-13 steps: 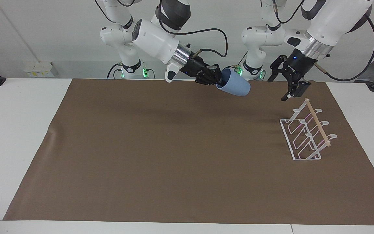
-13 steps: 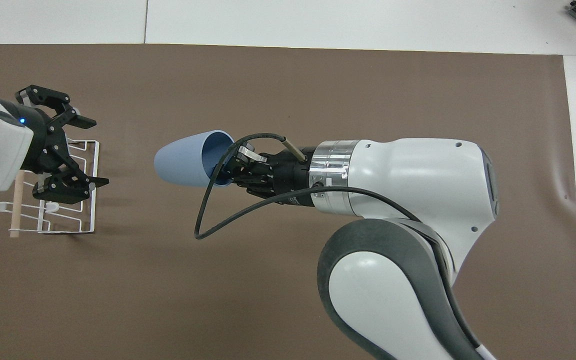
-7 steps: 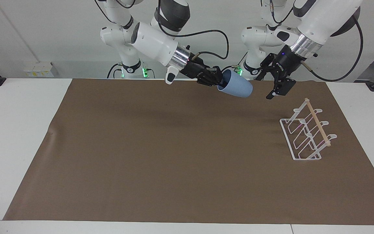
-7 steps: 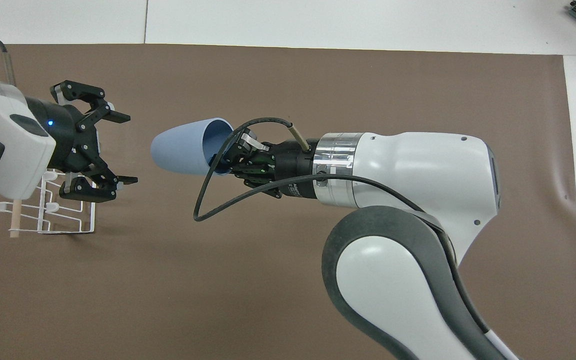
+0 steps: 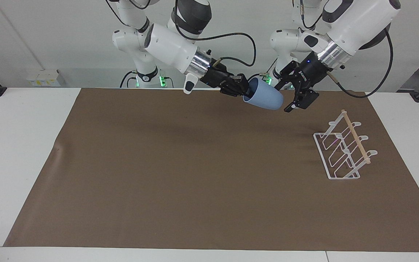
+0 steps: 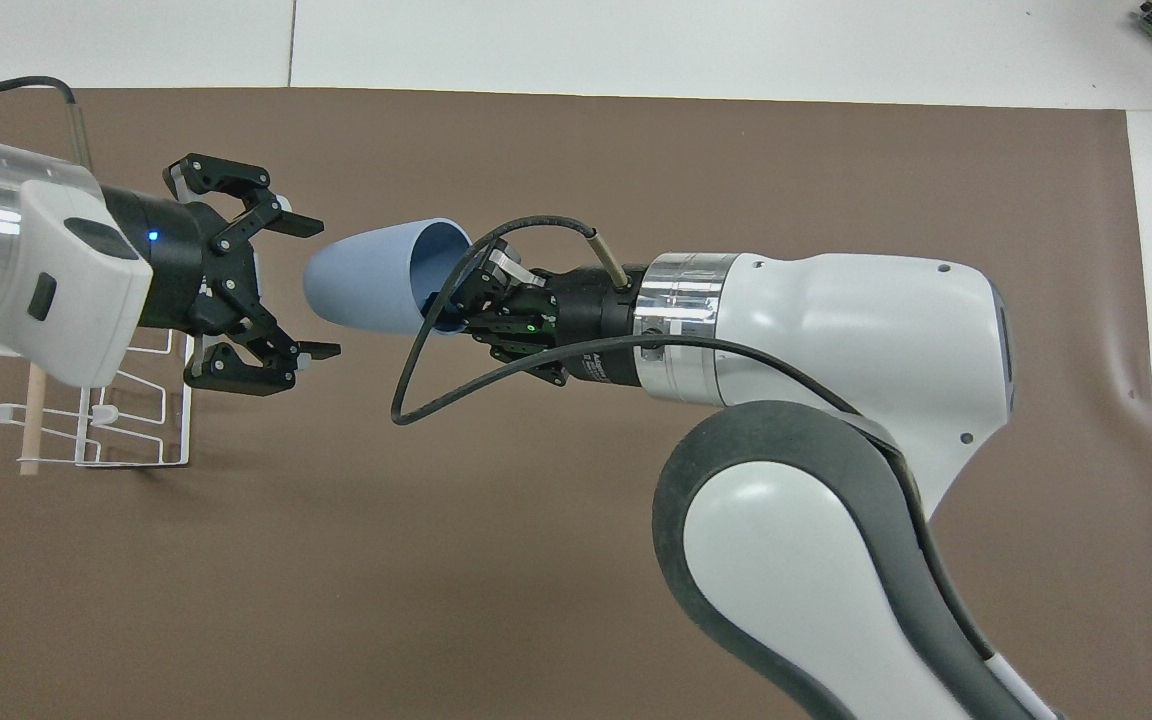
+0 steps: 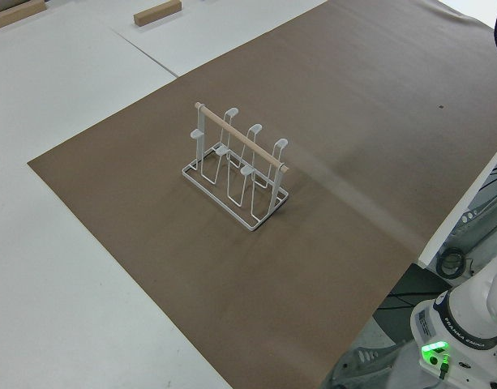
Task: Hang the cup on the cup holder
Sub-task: 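Carry the cup toward the left gripper while the left gripper approaches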
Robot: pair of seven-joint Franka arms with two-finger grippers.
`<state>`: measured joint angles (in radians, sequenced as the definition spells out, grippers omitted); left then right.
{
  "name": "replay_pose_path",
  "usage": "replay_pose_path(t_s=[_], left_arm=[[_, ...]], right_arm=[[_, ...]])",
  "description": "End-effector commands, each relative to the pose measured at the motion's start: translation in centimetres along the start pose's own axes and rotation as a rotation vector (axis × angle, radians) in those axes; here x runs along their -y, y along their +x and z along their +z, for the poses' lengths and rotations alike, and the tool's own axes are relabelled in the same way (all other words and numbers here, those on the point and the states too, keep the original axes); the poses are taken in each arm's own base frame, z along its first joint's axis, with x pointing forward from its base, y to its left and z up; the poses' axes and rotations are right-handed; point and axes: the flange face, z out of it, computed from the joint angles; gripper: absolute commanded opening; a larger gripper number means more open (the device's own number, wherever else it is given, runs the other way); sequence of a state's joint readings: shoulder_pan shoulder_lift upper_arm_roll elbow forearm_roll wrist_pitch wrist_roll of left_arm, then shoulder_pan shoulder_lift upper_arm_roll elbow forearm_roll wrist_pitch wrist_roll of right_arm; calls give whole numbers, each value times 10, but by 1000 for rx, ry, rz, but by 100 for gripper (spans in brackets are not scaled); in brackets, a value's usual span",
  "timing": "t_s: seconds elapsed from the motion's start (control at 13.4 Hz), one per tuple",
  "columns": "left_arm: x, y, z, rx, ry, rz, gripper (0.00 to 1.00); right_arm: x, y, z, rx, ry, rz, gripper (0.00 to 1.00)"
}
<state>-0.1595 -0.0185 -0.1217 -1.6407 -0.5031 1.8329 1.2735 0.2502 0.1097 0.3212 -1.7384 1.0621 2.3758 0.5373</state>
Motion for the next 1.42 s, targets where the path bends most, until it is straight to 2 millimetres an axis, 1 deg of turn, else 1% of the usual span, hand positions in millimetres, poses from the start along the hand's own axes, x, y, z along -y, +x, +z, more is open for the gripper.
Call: replay_pose_path(t_s=[0.0, 0.07, 0.15, 0.22, 0.3, 0.37, 0.45, 0.52, 0.6, 0.67, 0.89, 1.34], left_arm=[[-3, 16, 10, -41, 20, 17, 99], [-6, 21, 14, -43, 16, 25, 93], [-10, 27, 18, -45, 10, 37, 93], [-11, 32, 19, -62, 14, 37, 91], [-15, 40, 21, -76, 16, 44, 87], [-15, 42, 22, -77, 18, 46, 82], [-16, 42, 23, -77, 15, 44, 67], [-17, 43, 23, -77, 13, 44, 37], [-17, 42, 23, -76, 11, 41, 12], [-17, 43, 24, -74, 5, 29, 0], [-19, 41, 27, -68, -9, -7, 0], [-17, 32, 25, -59, -20, -35, 0]], right_arm=[[5, 8, -2, -3, 30, 32, 0], [6, 10, -4, -6, 32, 32, 0], [5, 13, -6, -10, 34, 35, 0], [5, 16, -9, -15, 36, 38, 0], [4, 17, -8, -16, 34, 39, 0], [4, 22, -12, -24, 39, 43, 0], [2, 26, -13, -26, 38, 47, 0], [2, 28, -14, -29, 38, 48, 0], [2, 28, -14, -29, 38, 46, 0], [2, 28, -14, -29, 38, 46, 0], [2, 29, -15, -35, 41, 47, 0], [6, 31, -17, -59, 61, 47, 0]])
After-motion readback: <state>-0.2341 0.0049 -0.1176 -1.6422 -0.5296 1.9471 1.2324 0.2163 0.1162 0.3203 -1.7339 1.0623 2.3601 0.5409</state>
